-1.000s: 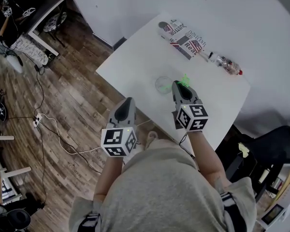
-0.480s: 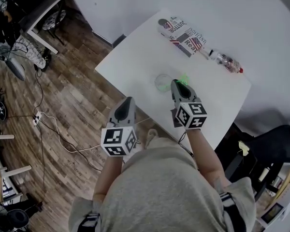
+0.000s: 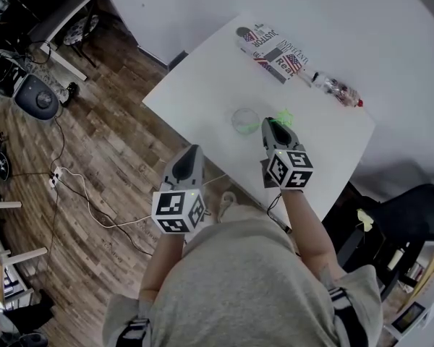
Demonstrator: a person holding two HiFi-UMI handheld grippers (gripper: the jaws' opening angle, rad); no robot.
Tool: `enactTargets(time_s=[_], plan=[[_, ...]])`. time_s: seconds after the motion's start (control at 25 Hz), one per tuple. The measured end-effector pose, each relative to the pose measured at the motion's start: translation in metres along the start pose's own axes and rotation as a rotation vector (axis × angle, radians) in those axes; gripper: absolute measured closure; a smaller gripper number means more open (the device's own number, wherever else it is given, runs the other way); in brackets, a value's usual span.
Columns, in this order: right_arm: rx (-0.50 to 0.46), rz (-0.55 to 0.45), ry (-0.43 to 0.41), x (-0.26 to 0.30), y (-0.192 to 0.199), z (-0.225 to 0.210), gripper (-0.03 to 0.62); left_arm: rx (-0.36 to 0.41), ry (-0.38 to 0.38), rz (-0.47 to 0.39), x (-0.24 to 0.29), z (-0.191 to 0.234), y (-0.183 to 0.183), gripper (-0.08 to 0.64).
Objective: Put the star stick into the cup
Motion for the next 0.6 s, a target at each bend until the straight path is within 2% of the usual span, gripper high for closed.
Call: enactTargets(time_s=[0.6], plan=[[0.005,0.059,0.039,-0.003,0.014,-0.002,0.552,-0.005,-0.009,-0.013,-0.021,0.000,0.007,0.546]])
Point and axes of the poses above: the fingertips, and each gripper's own axes: x forward along the fingers, z to its left, y out of its underside, the point moved 7 cm from there along -x, backward along the fingers, and after that the axes turned 14 degrees about z, right-handed, at the moved point
